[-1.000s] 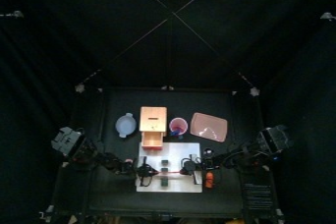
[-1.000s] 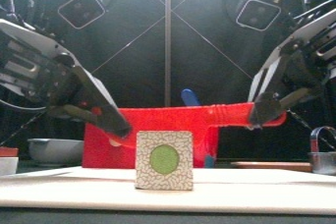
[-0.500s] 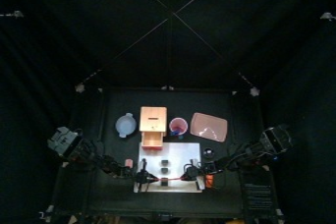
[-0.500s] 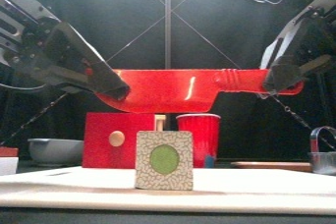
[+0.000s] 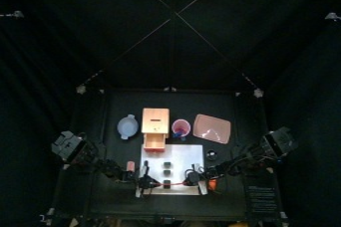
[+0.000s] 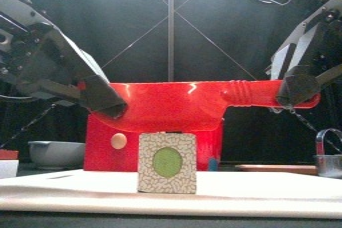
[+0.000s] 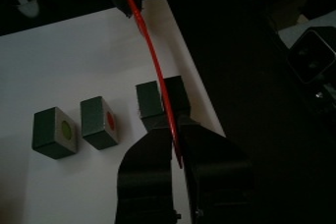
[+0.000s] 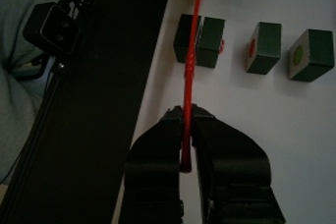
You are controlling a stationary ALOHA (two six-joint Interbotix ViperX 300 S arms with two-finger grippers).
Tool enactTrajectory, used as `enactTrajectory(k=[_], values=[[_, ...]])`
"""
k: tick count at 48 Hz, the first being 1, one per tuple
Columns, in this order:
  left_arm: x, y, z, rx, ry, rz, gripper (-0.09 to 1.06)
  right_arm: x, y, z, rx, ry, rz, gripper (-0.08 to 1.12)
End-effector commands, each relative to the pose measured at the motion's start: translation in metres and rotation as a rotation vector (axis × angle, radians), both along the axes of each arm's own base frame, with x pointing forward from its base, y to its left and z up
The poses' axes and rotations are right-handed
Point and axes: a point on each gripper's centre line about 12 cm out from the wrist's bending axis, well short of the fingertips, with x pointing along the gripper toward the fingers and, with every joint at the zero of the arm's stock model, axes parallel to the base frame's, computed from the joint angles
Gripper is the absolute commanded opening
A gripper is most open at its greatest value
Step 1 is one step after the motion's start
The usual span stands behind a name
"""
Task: Place sushi on board then cut the sushi with the knife then place the pieces on the plate
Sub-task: Cut the sushi into 4 pieces
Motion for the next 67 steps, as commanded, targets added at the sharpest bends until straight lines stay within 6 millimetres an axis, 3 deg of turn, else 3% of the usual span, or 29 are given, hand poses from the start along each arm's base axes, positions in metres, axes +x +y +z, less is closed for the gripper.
enactTrajectory(k=[1,23,67], values=[[0.001,0.001,0.003,-0.001,-0.009,0.002,0.33,-0.001,0.012,0.005,0.001,-0.015,0.037,0.35],[0.005,0.004,0.016,-0.007,-0.049,0.005,0.33,0.001,0.013,0.006,-0.007,0.036,0.048,0.35],[0.006,0.015,0.004,0.013,-0.019,0.024,0.33,0.002,0.004,0.010,-0.017,0.035,0.039,0.35]])
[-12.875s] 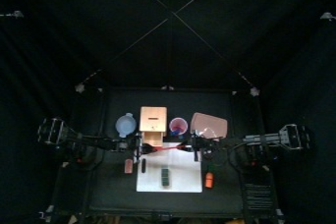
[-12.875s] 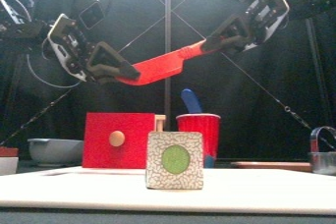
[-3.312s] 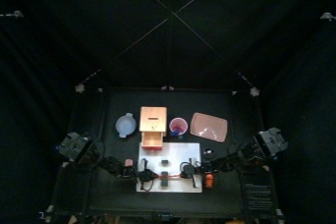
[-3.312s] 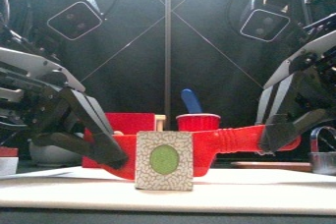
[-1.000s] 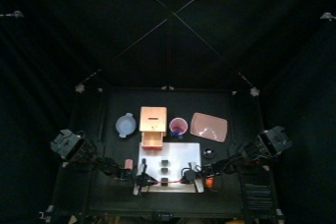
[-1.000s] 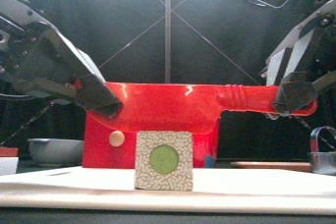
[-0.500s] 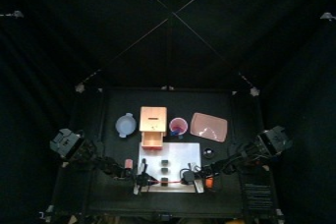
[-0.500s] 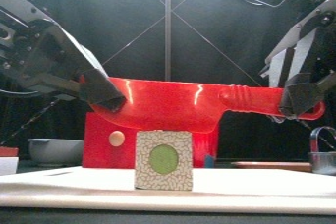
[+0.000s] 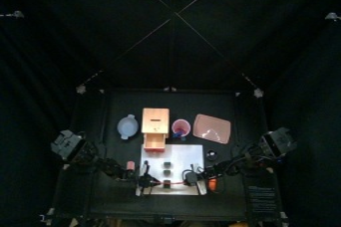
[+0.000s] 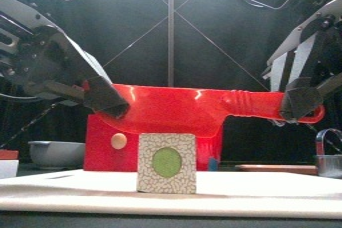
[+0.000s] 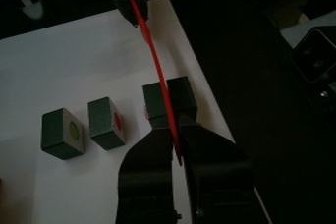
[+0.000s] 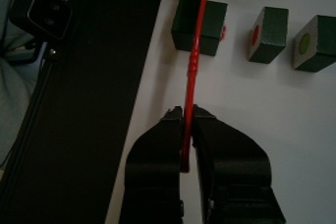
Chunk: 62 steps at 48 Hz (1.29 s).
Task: Place sushi on board then cut the sushi with the knife then place the pieces on the plate
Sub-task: Cut the sushi into 4 pieces
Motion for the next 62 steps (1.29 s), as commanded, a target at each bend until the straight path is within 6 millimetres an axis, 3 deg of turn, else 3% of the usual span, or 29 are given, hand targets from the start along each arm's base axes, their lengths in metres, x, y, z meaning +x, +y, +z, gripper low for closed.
enactTrajectory(k=[1,21,43,62], values=[[0.004,0.003,0.003,-0.001,-0.012,0.012,0.33,-0.001,0.006,0.013,0.007,-0.037,0.025,0.35],[0.002,0.000,-0.010,0.013,0.024,0.004,0.33,0.000,0.005,0.009,0.000,-0.027,0.023,0.35],[-0.001,0.002,-0.032,0.028,0.086,0.024,0.33,0.000,0.002,-0.012,-0.022,0.030,0.015,0.35],[-0.002,0.003,-0.037,0.030,0.106,0.029,0.33,-0.002,0.001,-0.019,-0.030,0.051,0.011,0.35]])
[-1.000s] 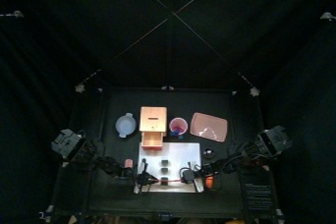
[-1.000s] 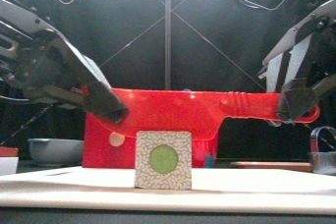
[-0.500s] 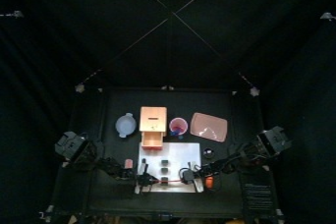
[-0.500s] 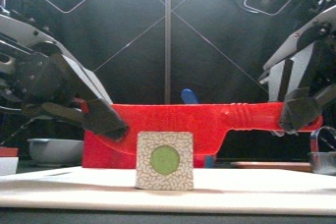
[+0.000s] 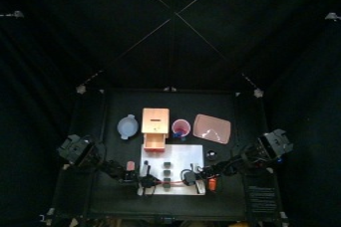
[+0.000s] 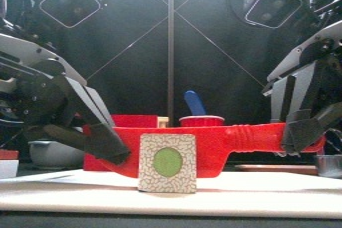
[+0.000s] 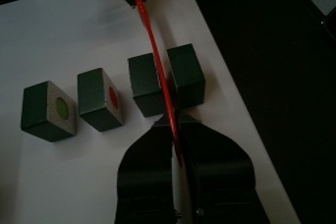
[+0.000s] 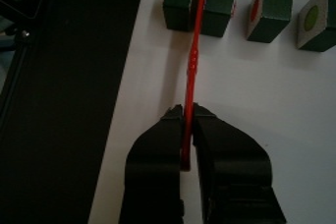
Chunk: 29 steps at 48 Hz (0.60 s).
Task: Place sushi on board then cut the sushi with the knife then place the pieces on the plate
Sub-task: Cut the sushi into 4 pieces
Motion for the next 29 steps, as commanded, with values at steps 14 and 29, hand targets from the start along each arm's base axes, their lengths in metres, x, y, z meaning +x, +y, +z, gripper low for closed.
enactTrajectory(k=[14,29], values=[[-0.004,0.003,-0.004,0.008,0.022,0.002,0.33,-0.003,0.004,0.000,-0.011,0.007,0.026,0.35],[-0.001,0.003,0.005,-0.003,-0.003,0.004,0.33,0.000,0.005,0.005,-0.008,0.001,0.029,0.35]])
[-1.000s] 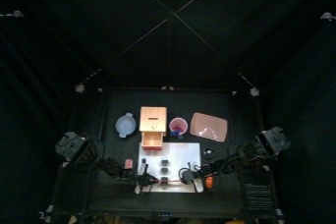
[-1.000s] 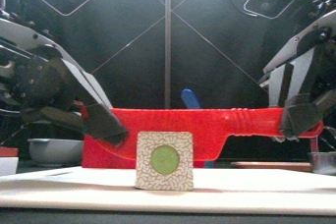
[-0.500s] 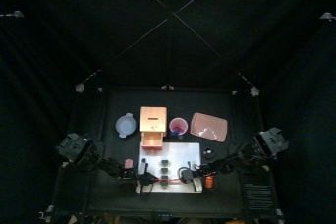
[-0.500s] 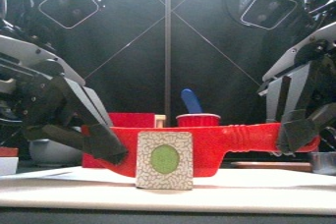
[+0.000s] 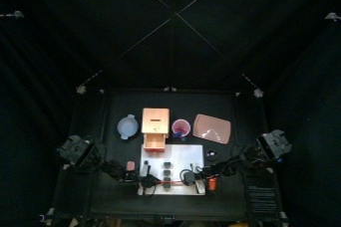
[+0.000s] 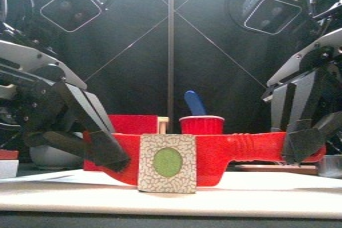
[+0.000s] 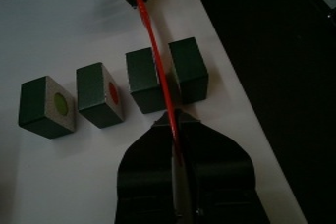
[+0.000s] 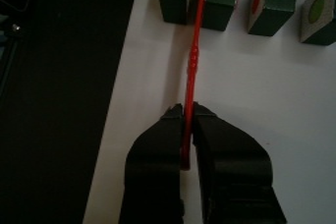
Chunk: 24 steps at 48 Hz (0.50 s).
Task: Place sushi on board then cut the sushi with the knife then place the pieces on the plate
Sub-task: Cut the sushi into 4 pieces
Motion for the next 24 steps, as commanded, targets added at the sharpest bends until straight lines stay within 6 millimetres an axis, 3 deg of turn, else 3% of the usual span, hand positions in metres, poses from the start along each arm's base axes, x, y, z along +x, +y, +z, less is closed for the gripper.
enactTrajectory(k=[1,16,24], values=[[-0.001,0.003,0.010,-0.008,-0.015,0.003,0.33,-0.001,0.006,0.014,0.003,-0.021,0.033,0.35],[0.000,0.001,0.053,-0.037,-0.128,-0.031,0.33,-0.008,0.000,0.046,-0.007,-0.034,0.069,0.35],[0.007,0.017,0.073,-0.043,-0.190,0.001,0.35,-0.013,-0.008,0.061,-0.009,-0.052,0.068,0.35]])
